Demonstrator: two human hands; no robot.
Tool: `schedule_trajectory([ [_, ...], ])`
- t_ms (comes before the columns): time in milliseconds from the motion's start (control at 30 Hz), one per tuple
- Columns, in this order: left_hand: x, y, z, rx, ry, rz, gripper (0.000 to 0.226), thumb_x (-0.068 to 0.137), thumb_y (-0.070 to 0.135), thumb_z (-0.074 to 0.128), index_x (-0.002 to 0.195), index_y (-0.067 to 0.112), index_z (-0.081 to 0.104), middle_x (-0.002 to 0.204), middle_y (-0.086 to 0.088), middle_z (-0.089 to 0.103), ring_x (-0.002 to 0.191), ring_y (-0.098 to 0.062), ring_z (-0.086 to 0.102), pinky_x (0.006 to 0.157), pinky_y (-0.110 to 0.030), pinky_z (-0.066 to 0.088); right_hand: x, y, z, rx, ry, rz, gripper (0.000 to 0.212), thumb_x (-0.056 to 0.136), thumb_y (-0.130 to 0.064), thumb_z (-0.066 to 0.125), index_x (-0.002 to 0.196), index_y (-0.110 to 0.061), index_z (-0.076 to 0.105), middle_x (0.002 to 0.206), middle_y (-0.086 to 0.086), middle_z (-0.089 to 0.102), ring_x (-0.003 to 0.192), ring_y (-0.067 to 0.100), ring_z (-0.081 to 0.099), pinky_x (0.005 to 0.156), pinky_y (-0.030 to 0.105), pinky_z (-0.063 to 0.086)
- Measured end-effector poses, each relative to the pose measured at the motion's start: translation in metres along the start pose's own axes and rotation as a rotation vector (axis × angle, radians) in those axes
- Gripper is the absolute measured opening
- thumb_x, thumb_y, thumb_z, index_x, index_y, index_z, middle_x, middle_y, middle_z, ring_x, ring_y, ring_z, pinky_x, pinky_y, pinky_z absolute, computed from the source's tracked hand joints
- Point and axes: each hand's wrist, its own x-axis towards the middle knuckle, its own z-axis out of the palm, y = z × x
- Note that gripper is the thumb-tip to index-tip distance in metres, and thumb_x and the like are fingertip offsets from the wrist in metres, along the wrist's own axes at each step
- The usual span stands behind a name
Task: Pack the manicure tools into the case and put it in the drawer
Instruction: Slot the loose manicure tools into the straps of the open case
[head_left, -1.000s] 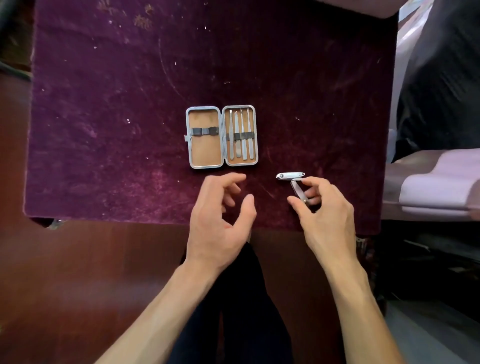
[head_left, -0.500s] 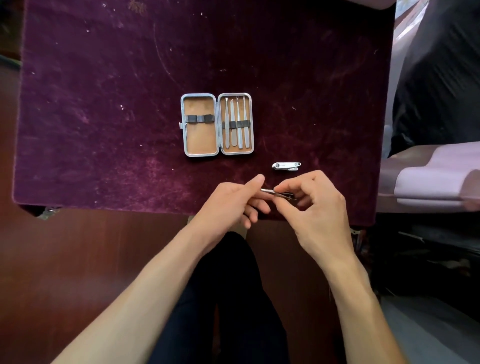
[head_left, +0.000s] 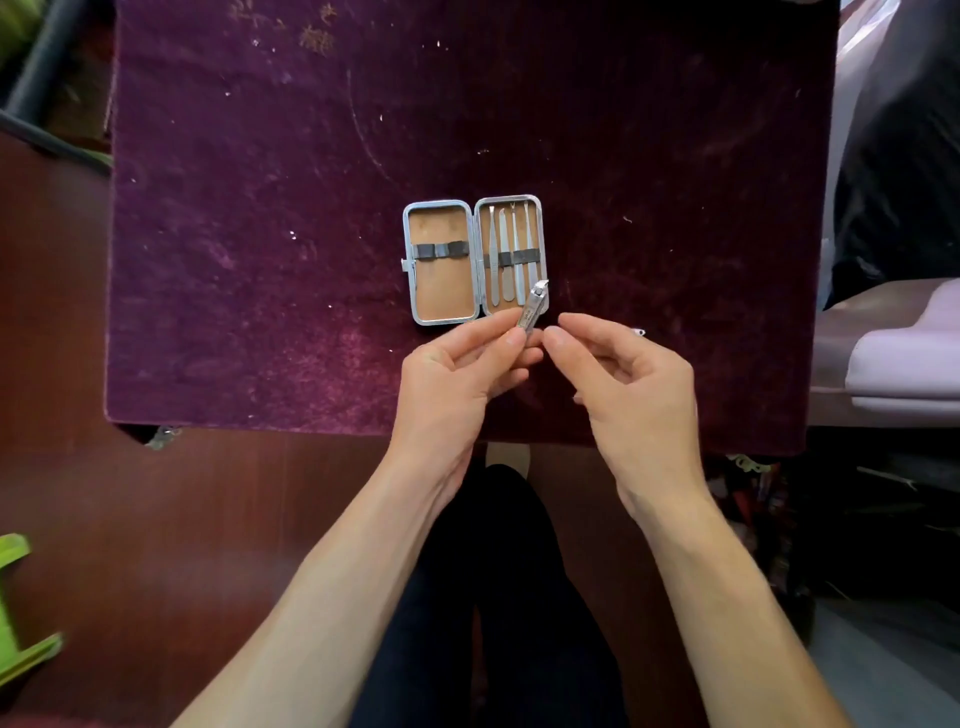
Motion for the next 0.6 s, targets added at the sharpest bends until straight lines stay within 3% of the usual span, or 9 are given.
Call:
schedule_trajectory([
  [133, 0.002, 0.007, -0.009, 0.045, 0.011, 0.017, 0.021, 0.094, 0.012, 0.073, 0.115, 0.015, 0.077, 0.11, -0.004, 0.08, 0.105, -0.017, 0.077, 0.081, -0.019, 0.059, 0.01, -0.006, 0.026, 0.096, -0.046, 0.07, 0.017, 0.09, -0.027, 0.085, 0.106, -0.02, 0.085, 0.086, -0.014, 0.083, 0.076, -0.008, 0.074, 0.063, 0.007, 0.052],
  [233, 0.005, 0.014, -0.019, 0.184, 0.019, 0.09, 0.024, 0.093, 0.011, 0.075, 0.116, 0.019, 0.076, 0.105, -0.002, 0.081, 0.102, -0.016, 0.078, 0.082, -0.02, 0.061, 0.016, -0.008, 0.035, 0.088, -0.081, 0.063, 0.007, 0.091, -0.026, 0.084, 0.098, -0.025, 0.086, 0.078, -0.018, 0.081, 0.072, -0.011, 0.072, 0.061, 0.005, 0.05],
  [433, 0.01, 0.023, -0.028, 0.454, 0.062, 0.253, 0.022, 0.089, 0.013, 0.08, 0.107, 0.024, 0.079, 0.1, 0.007, 0.081, 0.096, -0.01, 0.078, 0.09, -0.033, 0.063, 0.023, -0.012, 0.044, -0.064, -0.115, 0.013, 0.008, 0.095, -0.032, 0.079, 0.095, -0.028, 0.085, 0.078, -0.016, 0.08, 0.07, -0.004, 0.072, 0.065, 0.011, 0.053],
  [600, 0.009, 0.023, -0.035, 0.462, 0.016, 0.215, 0.025, 0.091, 0.008, 0.077, 0.115, 0.017, 0.079, 0.102, 0.006, 0.081, 0.097, -0.008, 0.078, 0.086, -0.024, 0.062, 0.025, -0.01, 0.041, -0.2, -0.148, -0.058, 0.013, 0.098, -0.031, 0.075, 0.099, -0.022, 0.084, 0.076, -0.012, 0.079, 0.072, 0.0, 0.074, 0.066, 0.013, 0.055],
])
